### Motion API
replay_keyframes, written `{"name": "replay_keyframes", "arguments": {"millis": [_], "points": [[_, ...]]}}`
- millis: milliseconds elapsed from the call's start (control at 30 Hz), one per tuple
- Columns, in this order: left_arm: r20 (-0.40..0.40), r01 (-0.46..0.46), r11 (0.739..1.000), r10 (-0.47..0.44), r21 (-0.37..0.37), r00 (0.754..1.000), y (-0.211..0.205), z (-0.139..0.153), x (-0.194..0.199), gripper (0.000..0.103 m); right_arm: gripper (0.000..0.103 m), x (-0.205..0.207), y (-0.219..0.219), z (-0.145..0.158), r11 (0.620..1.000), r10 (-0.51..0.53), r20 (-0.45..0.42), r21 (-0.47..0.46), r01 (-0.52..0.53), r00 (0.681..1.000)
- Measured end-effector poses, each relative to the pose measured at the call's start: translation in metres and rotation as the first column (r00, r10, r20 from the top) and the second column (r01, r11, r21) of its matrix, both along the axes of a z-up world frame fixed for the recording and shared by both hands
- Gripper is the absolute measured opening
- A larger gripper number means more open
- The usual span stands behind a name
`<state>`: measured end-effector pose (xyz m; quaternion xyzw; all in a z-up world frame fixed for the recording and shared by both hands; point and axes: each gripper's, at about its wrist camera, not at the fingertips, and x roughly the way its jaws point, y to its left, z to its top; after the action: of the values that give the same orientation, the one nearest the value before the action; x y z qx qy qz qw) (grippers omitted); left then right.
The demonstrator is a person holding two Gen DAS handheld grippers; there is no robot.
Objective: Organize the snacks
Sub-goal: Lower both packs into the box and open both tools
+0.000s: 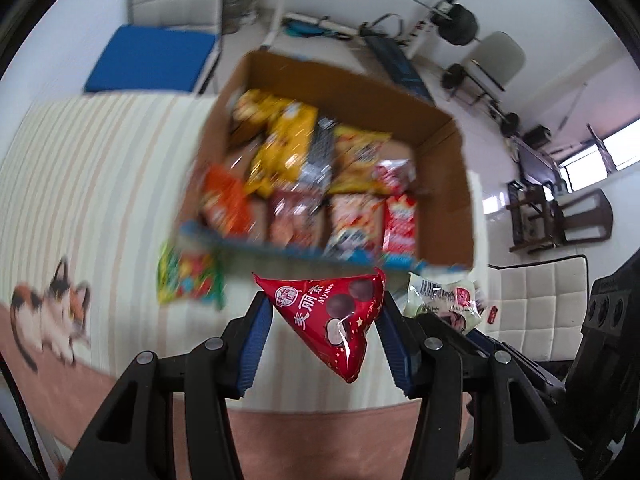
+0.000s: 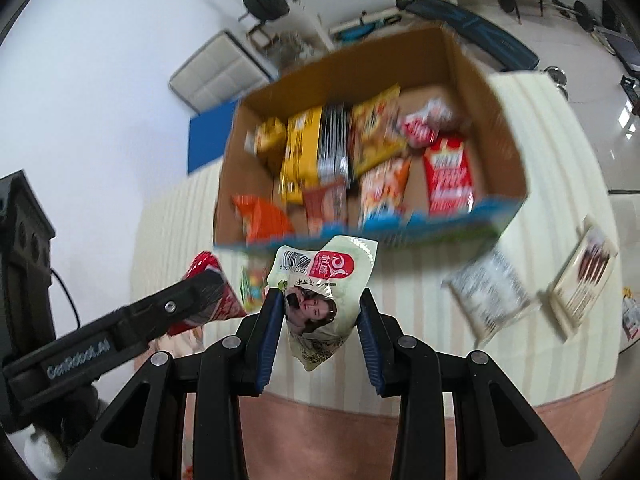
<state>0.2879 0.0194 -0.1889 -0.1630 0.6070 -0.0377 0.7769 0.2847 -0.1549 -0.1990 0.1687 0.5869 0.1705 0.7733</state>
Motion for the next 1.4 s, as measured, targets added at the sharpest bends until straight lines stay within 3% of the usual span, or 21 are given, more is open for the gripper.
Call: {"name": "replay_keyframes", "arguments": {"millis": [167,300,500,633,667,700,767,833,867,900,1200,1400], "points": [[0.026,0.055,0.998,-0.056,0.041,0.998,-0.02,0.009,0.065,0.05,0.04,0.058,-0.021,0.015,0.998,-0.044,0.047,-0.051,0.046,0.998],[0.001,0.088,0.996,-0.088,0.026,0.996,-0.03,0.001,0.122,0.05,0.04,0.113,-0.027,0.009,0.993,-0.057,0.049,-0.103,0.061,0.997],[-0.1,0.151,0.988,-0.152,-0.013,0.983,-0.054,-0.033,0.208,0.05,0.04,0.184,-0.031,-0.013,0.983,-0.077,0.026,-0.163,0.08,0.997],[-0.173,0.182,0.982,-0.187,-0.045,0.967,-0.069,-0.058,0.244,0.05,0.041,0.218,-0.027,-0.033,0.982,-0.052,-0.025,-0.181,0.047,0.998],[-0.186,0.185,0.981,-0.193,-0.06,0.963,-0.072,-0.063,0.251,0.051,0.045,0.224,-0.025,-0.037,0.979,-0.042,-0.033,-0.2,0.034,0.999],[-0.198,0.182,0.981,-0.191,-0.06,0.961,-0.075,-0.068,0.257,0.051,0.066,0.227,-0.025,-0.039,0.976,-0.043,-0.034,-0.215,0.035,0.999],[-0.207,0.194,0.979,-0.201,-0.057,0.957,-0.08,-0.072,0.263,0.052,0.088,0.23,-0.026,-0.04,0.973,-0.052,-0.037,-0.225,0.043,0.998],[-0.203,0.205,0.978,-0.21,-0.048,0.956,-0.085,-0.072,0.264,0.064,0.088,0.231,-0.029,-0.042,0.975,-0.062,-0.039,-0.218,0.052,0.997],[-0.192,0.213,0.976,-0.217,-0.043,0.957,-0.088,-0.07,0.264,0.081,0.088,0.231,-0.031,-0.043,0.974,-0.069,-0.042,-0.219,0.058,0.997],[-0.187,0.222,0.974,-0.225,-0.039,0.956,-0.09,-0.069,0.262,0.087,0.088,0.228,-0.032,-0.042,0.974,-0.067,-0.045,-0.219,0.056,0.997],[-0.131,0.231,0.973,-0.23,-0.007,0.964,-0.088,-0.052,0.227,0.087,0.09,0.196,-0.051,-0.034,0.975,-0.092,-0.031,-0.208,0.083,0.995],[-0.025,0.174,0.979,-0.172,0.108,0.985,-0.078,-0.027,0.176,0.087,0.09,0.157,-0.049,-0.016,0.974,-0.045,0.017,-0.22,0.047,0.999]]}}
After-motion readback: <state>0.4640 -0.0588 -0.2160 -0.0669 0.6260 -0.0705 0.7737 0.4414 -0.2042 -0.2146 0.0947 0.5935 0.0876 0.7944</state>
